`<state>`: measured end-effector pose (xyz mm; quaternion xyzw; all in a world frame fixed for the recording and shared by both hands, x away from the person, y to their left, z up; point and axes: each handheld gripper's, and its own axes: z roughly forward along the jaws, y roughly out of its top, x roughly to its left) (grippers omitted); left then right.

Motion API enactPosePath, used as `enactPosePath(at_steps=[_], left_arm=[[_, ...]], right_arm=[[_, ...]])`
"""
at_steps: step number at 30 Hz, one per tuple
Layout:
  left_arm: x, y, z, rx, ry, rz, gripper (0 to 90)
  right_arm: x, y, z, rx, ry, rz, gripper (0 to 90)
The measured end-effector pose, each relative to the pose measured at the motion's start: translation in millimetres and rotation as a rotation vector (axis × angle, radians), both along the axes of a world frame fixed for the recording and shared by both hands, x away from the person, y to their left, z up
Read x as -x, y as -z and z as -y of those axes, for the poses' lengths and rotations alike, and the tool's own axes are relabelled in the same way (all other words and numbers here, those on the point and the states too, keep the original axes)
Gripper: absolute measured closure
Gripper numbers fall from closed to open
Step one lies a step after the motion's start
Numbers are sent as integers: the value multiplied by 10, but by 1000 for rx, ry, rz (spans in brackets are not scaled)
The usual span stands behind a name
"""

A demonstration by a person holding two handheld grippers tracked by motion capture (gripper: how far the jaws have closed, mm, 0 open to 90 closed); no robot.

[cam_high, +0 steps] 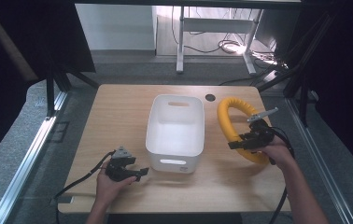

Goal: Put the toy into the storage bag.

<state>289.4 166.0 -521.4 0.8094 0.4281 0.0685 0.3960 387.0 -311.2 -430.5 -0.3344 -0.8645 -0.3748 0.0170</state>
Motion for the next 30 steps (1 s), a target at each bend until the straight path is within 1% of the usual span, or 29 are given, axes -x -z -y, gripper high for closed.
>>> enactPosePath(at_steps=[1, 4, 6, 8, 9, 10, 11, 12, 15, 16, 18, 20, 23, 24, 25, 26, 27, 28, 30], left_arm=[[0, 0, -1, -1, 0, 0, 246], [-1, 1, 0, -2, -2, 0, 246], [-1, 2, 1, -2, -2, 0, 246], [-2, 5, 3, -3, -2, -1, 246], [-2, 5, 4, -3, -2, 0, 246], [-2, 4, 2, -3, -2, 0, 246], [-2, 4, 2, -3, -2, 0, 246], [-1, 2, 0, -3, -3, 1, 246], [-2, 3, 0, -5, -3, 1, 246], [-2, 3, 0, -5, -3, 1, 246], [-3, 6, 3, -4, -3, 0, 246], [-3, 6, 3, -5, -3, 0, 246], [-1, 6, 4, -3, -3, 0, 246], [-1, 4, 3, -3, -4, 1, 246], [-1, 4, 3, -3, -4, 1, 246], [0, 3, 1, -4, -3, 1, 246], [-1, 2, 1, -5, -4, 1, 246], [-1, 3, 1, -5, -4, 1, 246], [-2, 5, 2, -6, -4, 0, 246]], right_arm=[[-1, -30, 41, -19, 12, 8, 518], [-5, -81, 103, -47, 30, 22, 518], [-7, -100, 123, -53, 32, 29, 518], [-16, -153, 186, -78, 45, 49, 518], [-17, -162, 196, -82, 46, 51, 518], [-23, -183, 220, -97, 52, 56, 519], [-23, -183, 220, -97, 52, 56, 519], [-32, -211, 258, -118, 61, 62, 518], [-36, -243, 306, -140, 77, 74, 519], [-36, -243, 306, -140, 77, 74, 519], [-18, -292, 343, -163, 86, 92, 518], [-7, -312, 350, -169, 90, 99, 519], [20, -379, 376, -212, 94, 121, 519], [28, -404, 384, -221, 92, 135, 518], [28, -404, 384, -221, 92, 135, 518], [32, -415, 388, -234, 95, 146, 518], [34, -422, 394, -248, 93, 154, 518], [43, -446, 392, -274, 94, 168, 518], [46, -463, 384, -286, 93, 180, 517]])
